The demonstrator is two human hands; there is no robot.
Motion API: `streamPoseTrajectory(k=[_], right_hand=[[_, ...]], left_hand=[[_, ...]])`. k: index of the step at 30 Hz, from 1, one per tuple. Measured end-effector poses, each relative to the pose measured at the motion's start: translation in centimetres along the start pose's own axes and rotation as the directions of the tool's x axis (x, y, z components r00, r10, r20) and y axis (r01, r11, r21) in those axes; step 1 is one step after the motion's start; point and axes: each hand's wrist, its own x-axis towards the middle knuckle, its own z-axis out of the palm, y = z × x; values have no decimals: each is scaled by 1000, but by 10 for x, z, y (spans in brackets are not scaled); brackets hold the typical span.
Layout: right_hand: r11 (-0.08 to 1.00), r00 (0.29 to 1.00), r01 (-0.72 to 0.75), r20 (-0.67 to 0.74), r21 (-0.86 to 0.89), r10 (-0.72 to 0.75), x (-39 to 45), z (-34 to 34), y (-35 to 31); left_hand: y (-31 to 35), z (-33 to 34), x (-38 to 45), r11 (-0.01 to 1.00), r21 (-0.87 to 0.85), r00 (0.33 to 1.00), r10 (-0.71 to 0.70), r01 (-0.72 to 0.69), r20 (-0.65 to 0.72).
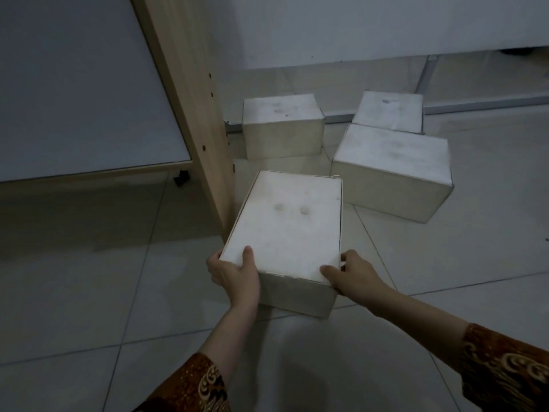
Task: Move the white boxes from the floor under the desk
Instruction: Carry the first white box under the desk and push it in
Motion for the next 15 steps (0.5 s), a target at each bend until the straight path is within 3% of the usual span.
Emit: streamPoseTrajectory(k=[4,6,9,12,15], right_hand=[[977,990,-135,54,163,128,26,-7,-5],[997,995,-52,-77,58,57,58,-18,-11],[974,952,171,-231,-150,-202,115,-37,-37],[884,914,315,-142,-345,-380,165,-42,-61],[754,921,307,-17,-580,-389,196,-36,-64]], left_hand=[[-12,-2,5,999,-39,1000,-25,24,-13],[-12,0,5,996,-85,998,-38,34,-42],[-12,6,1,976,-161,980,-168,150,-105],[-21,12,-16,953,-182,968,-251,243,-22],[-27,22,-36,963,-181,977,-180,199,117]])
